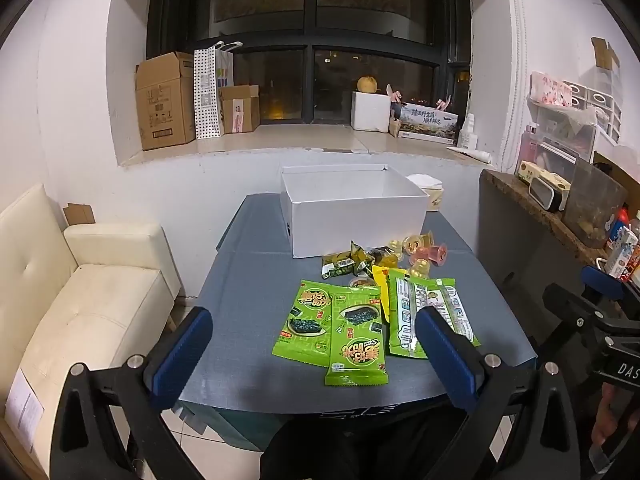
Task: Organize snacks
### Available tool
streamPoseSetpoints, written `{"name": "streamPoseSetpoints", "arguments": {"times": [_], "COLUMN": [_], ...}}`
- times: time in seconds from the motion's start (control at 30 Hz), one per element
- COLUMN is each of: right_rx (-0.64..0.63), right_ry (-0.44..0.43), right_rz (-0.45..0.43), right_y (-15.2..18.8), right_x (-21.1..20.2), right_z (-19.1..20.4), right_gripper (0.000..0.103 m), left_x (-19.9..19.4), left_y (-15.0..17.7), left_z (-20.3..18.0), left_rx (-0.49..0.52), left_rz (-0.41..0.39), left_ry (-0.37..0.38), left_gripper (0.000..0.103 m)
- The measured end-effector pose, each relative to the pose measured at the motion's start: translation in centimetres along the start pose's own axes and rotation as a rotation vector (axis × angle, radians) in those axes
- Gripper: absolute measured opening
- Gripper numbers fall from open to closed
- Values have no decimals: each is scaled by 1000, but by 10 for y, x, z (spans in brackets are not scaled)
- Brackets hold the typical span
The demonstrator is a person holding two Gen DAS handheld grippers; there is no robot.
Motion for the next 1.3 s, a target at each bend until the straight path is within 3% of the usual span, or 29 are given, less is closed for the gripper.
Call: {"name": "streamPoseSetpoints", "arguments": {"times": [1.3], "right_rx": [7], "right_ry": [-3], "right_rz": [-1], "right_y": [-1], "right_x": [-3], "right_z": [-1], "right_gripper": [103], "left_x": [-7], "left_y": [-1], "left_z": [-1], "left_rx": [7], "left_rz": [-7], "left_ry": [4], "left_gripper": [103]}}
Point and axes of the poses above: each gripper's, at about its wrist camera, not at the fingertips, and x roughly the way its jaws point, z to its left, y to its underside, the point moved 10 cm from there along x, roughly the way its jaws point, and after that the axes turned 14 degrees about -y, right-handed, at the moved point
